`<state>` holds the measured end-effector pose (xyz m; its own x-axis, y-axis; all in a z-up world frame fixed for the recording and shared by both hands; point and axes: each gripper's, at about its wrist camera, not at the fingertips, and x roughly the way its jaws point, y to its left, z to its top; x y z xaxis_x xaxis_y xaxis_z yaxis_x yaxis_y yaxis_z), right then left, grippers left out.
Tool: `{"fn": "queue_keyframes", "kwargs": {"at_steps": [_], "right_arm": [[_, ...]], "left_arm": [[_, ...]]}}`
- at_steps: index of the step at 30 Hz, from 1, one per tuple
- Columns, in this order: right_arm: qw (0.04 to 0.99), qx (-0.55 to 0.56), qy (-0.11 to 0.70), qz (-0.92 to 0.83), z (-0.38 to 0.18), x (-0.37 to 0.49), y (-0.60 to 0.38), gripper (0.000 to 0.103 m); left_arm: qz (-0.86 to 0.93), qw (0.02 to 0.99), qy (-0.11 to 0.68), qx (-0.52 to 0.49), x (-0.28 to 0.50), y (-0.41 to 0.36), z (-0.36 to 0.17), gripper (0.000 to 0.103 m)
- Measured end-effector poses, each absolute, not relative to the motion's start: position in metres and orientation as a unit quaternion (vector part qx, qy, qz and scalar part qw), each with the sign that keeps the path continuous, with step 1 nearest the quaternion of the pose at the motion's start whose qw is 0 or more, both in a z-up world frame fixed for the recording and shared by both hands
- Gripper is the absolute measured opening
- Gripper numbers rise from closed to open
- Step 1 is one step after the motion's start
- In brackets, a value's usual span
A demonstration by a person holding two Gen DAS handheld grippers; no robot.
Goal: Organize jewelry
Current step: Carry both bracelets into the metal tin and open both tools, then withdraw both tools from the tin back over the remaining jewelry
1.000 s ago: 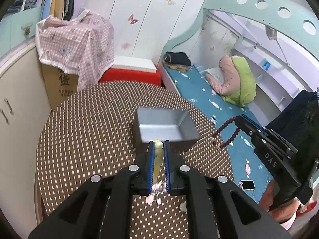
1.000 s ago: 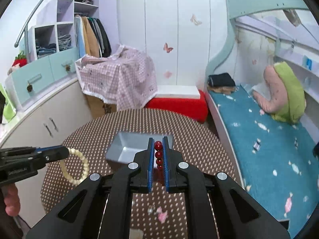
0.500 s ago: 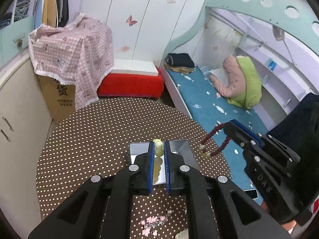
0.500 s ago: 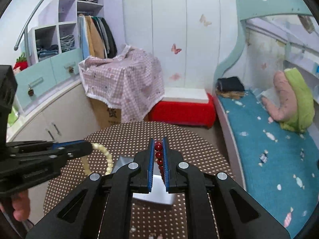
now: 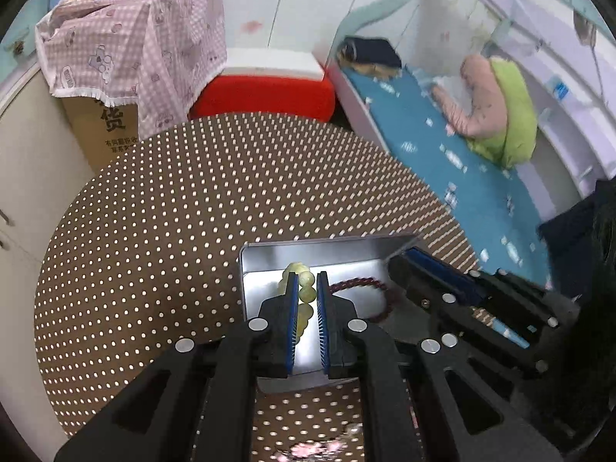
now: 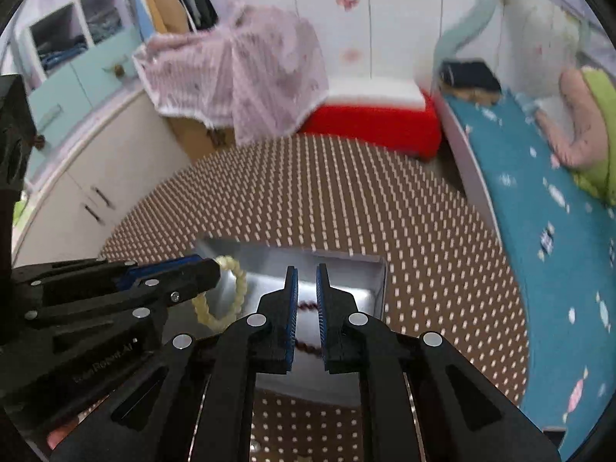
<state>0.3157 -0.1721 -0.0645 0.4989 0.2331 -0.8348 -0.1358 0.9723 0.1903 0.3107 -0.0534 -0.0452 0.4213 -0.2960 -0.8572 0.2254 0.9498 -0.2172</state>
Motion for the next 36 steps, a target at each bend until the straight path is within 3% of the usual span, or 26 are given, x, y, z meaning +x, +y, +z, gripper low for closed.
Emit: {"fn": "queue_keyframes", "kwargs": {"at_steps": [2, 3, 4, 6, 8, 27, 36], "right_arm": [[0.860, 0.050, 0.499, 0.098, -0.069, 0.316, -0.174, 0.017], [0.860, 0.052, 0.499, 0.092, -0.070, 0.314, -0.176, 0.036], [0.861, 0.053, 0.498, 0.084, -0.070, 0.313, -0.179, 0.044], [0.871, 0.044, 0.486, 0.051, -0.068, 0.309, -0.186, 0.076], [0.882, 0.042, 0.469, 0.038, -0.064, 0.303, -0.193, 0.083], [0.889, 0.030, 0.455, 0.041, -0.041, 0.264, -0.195, 0.083], [0.894, 0.032, 0.445, 0.040, -0.033, 0.233, -0.194, 0.083]], "left_arm": [[-0.143, 0.839, 0.524, -0.031, 0.311, -0.052, -0.050, 0.015], [-0.139, 0.840, 0.524, -0.028, 0.310, -0.050, -0.049, 0.028], [-0.135, 0.846, 0.515, -0.025, 0.307, -0.048, -0.047, 0.032], [-0.129, 0.852, 0.506, -0.021, 0.303, -0.045, -0.043, 0.038], [-0.112, 0.861, 0.496, -0.008, 0.299, -0.041, -0.041, 0.045], [-0.112, 0.861, 0.495, -0.006, 0.263, -0.026, -0.034, 0.046], [-0.114, 0.862, 0.495, 0.004, 0.230, -0.018, -0.038, 0.054]]}}
